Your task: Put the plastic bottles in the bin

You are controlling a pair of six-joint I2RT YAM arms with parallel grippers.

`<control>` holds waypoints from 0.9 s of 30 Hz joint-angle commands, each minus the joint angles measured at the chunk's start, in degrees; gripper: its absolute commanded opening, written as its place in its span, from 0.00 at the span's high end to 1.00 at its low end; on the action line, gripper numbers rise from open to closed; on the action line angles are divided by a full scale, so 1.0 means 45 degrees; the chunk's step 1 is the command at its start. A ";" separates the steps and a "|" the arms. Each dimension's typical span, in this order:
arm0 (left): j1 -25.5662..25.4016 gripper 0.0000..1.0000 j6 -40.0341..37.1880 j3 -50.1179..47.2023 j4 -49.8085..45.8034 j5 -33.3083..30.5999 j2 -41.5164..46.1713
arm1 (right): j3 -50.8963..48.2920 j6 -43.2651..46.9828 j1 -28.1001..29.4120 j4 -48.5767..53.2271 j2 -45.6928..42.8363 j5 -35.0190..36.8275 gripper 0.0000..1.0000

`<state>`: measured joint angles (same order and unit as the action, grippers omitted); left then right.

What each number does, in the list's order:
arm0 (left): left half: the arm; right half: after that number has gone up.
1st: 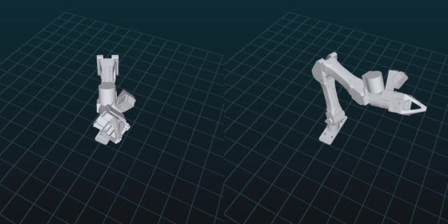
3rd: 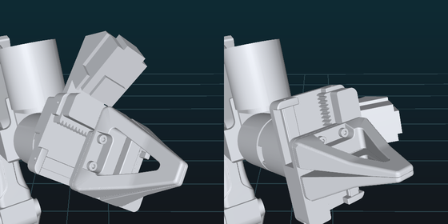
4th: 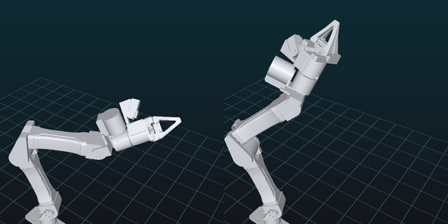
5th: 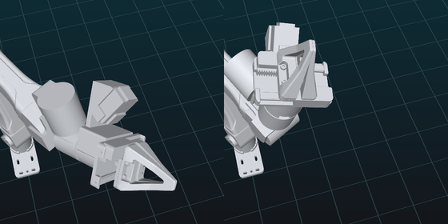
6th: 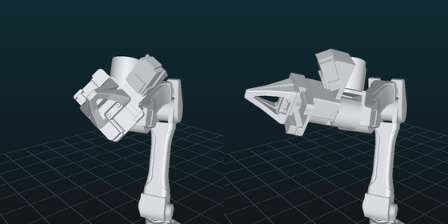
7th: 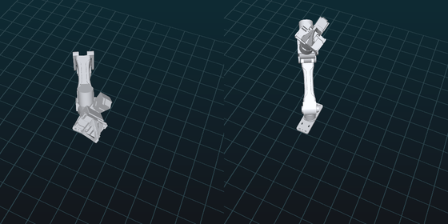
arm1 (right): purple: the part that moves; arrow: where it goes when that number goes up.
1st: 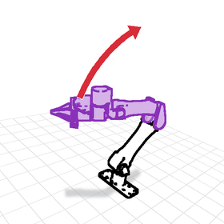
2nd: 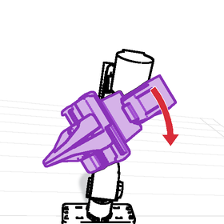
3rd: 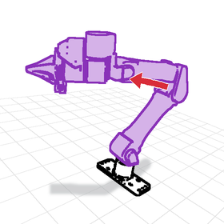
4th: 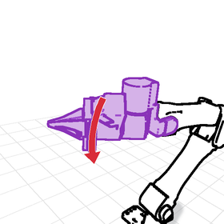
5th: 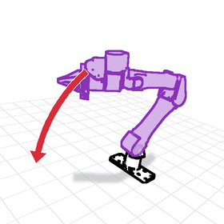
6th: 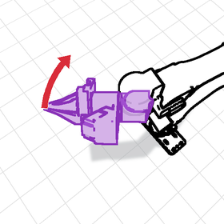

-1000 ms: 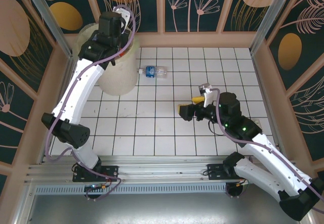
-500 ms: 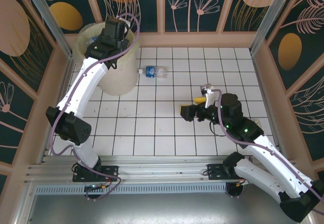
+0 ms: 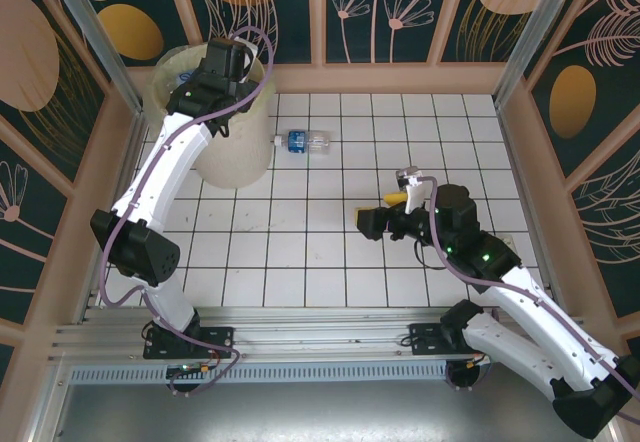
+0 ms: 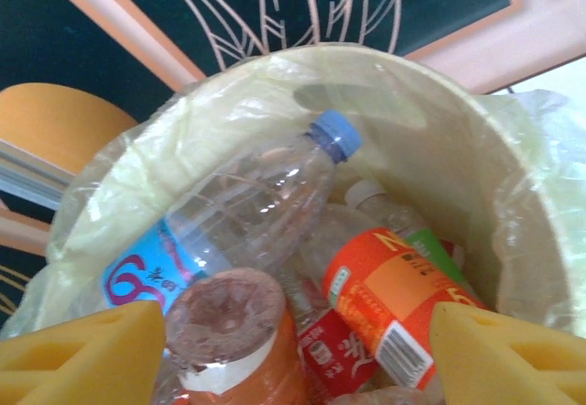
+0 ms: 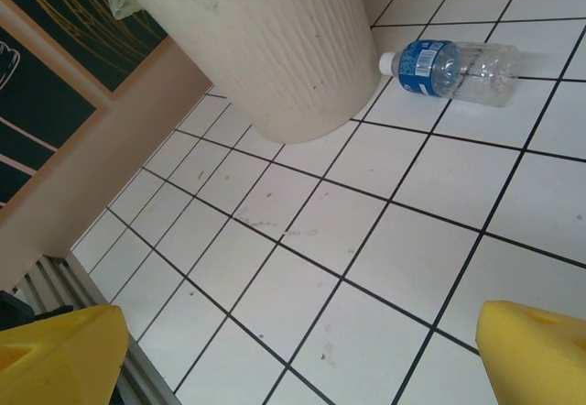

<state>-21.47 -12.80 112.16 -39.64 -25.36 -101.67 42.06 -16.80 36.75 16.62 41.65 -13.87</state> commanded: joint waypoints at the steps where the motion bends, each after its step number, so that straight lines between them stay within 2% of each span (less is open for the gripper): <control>1: 0.0050 0.24 0.0797 0.0359 -0.0366 0.1381 0.0435 | 0.0379 0.0006 -0.0052 0.0056 -0.0086 0.0561 0.02; 5: 0.0064 0.23 0.1781 0.0398 -0.0018 0.2952 0.1106 | 0.0268 -0.0418 -0.0062 0.0027 -0.0110 0.1726 0.04; 9: 0.0063 0.22 0.2897 -0.0690 0.1410 0.4286 0.2186 | 0.0054 -0.0858 -0.0069 0.0051 -0.0173 0.2901 0.04; 17: 0.0064 0.20 0.6001 -0.5335 0.5750 0.9135 0.4936 | 0.0239 -0.2697 -0.0441 0.1665 0.0107 0.5872 0.04; 20: 0.0045 0.18 0.7531 -0.7245 0.7820 1.1468 0.5699 | 0.0300 -0.3060 -0.1133 0.2521 0.0213 0.6048 0.04; 23: 0.0027 0.14 0.9059 -0.9102 1.0053 1.3392 0.6323 | 0.0262 -0.2989 -0.2486 0.3213 0.0138 0.6008 0.03; 27: -0.0426 0.04 1.0490 -1.1021 1.2021 1.4697 0.6852 | 0.0128 -0.2672 -0.3833 0.4017 0.0126 0.6624 0.01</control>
<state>-22.00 26.17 66.02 2.20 31.27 -73.14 42.06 -28.67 22.06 29.93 42.57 12.23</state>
